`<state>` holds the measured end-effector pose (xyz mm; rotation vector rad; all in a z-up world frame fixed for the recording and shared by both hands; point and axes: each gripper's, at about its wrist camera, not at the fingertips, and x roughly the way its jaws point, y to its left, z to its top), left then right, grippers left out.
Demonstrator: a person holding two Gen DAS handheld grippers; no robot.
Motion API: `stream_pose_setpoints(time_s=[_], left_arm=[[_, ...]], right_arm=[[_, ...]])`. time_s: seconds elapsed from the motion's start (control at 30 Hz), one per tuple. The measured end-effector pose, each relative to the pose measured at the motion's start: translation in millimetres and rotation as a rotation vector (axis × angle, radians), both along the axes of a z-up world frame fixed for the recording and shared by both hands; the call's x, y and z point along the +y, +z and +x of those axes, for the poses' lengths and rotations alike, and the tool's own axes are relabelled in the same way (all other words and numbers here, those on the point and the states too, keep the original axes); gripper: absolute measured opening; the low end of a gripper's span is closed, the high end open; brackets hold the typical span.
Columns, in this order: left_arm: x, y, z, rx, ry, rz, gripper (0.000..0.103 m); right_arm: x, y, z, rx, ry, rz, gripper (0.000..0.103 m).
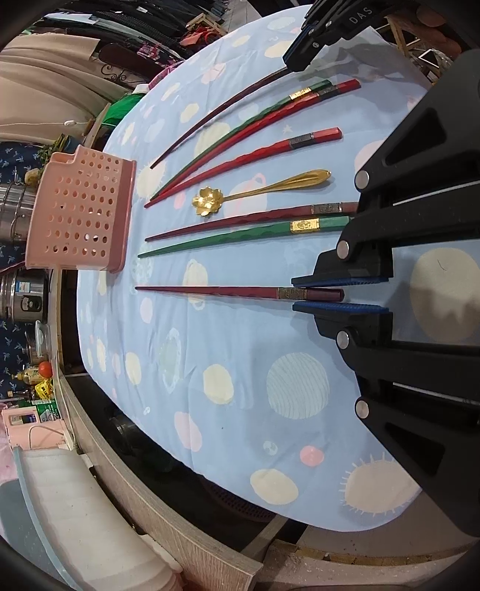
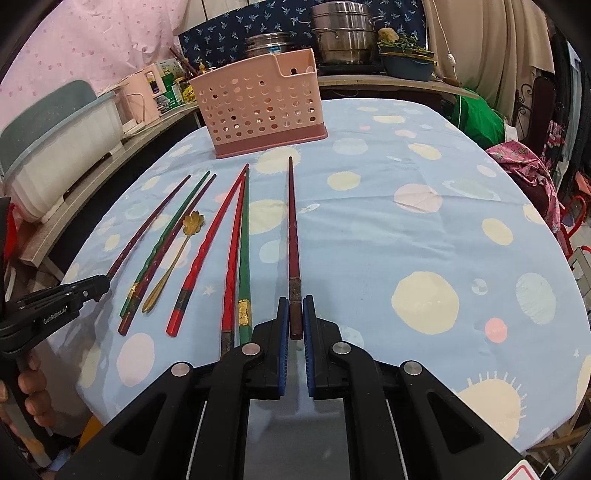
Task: Organize utensils
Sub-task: 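Grasp another dark red chopstick with the left tool while the right holds its chopstick, then lift both chopsticks into the pink basket and open both tools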
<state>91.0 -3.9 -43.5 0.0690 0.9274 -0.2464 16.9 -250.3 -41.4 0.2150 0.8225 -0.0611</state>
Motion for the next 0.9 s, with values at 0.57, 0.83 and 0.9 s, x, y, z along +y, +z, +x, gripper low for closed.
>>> stream_pose_setpoints(time_s=[0.57,0.83,0.9], left_arm=[[28.8,84.9,13.2,-0.124,0.049,-0.093,0.007],[34.3,126.0,31.0,-0.199,0.061,-0.117,0.007],[34.9,136.5,38.5,-0.212,0.060,-0.128,0.007]], right_arm=[[-36.8,84.4,-2.2,-0.177,-0.052,0.055,0.007],[-61.1,127.6,14.1,-0.267,-0.066,0.073,0.007],[-65.3,136.5,20.3,-0.275,-0.066,0.075,0.007]])
